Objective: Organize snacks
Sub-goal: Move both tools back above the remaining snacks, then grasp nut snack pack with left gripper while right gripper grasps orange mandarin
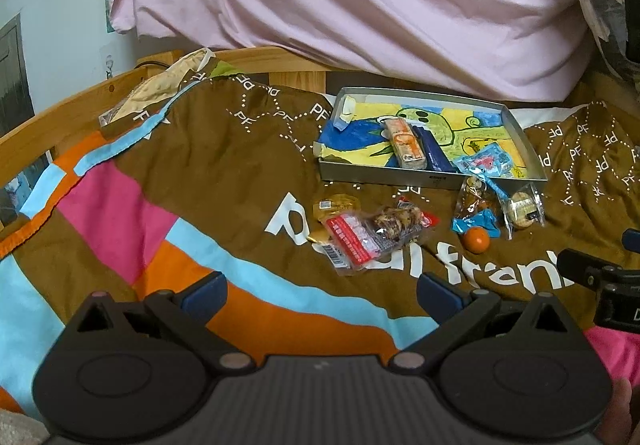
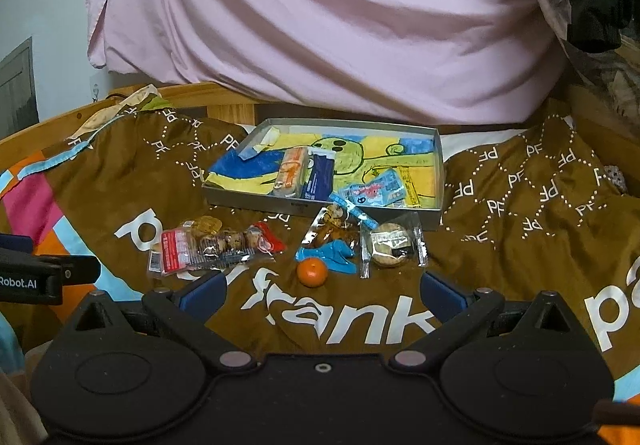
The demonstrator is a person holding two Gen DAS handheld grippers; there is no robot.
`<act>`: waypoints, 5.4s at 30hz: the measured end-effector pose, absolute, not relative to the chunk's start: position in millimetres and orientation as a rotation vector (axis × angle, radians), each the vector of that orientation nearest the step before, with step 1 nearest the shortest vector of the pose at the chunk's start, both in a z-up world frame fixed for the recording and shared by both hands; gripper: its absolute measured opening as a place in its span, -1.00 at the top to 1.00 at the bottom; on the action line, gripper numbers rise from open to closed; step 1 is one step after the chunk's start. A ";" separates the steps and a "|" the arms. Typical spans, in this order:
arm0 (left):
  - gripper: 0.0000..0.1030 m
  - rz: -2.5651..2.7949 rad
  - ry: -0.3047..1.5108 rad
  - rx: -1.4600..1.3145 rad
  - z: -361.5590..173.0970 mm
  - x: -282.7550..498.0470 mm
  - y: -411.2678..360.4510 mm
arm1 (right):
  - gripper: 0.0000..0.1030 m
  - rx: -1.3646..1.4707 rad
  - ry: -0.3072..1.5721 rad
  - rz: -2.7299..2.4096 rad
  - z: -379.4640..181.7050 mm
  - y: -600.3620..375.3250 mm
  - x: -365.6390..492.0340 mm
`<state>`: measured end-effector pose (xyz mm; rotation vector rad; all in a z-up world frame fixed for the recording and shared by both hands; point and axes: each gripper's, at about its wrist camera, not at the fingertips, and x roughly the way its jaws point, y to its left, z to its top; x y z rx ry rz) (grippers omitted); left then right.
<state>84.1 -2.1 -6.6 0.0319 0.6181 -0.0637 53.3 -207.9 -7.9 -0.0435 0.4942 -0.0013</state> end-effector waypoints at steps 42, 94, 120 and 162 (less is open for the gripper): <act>-0.99 -0.073 0.690 0.045 -15.9 112.4 -12.4 | -0.99 -0.111 0.650 0.049 -18.4 -197.6 76.9; -0.44 -0.638 0.754 0.489 -71.8 253.9 -73.9 | -0.15 -0.051 0.870 0.251 -68.2 -229.5 232.9; -0.04 -0.560 0.916 0.359 -61.7 231.7 -80.3 | 0.31 -0.020 0.848 0.229 -55.1 -231.4 212.4; 0.56 -0.433 1.024 -0.114 -42.2 222.2 -20.6 | 0.31 -0.038 0.730 0.267 -26.2 -222.5 174.6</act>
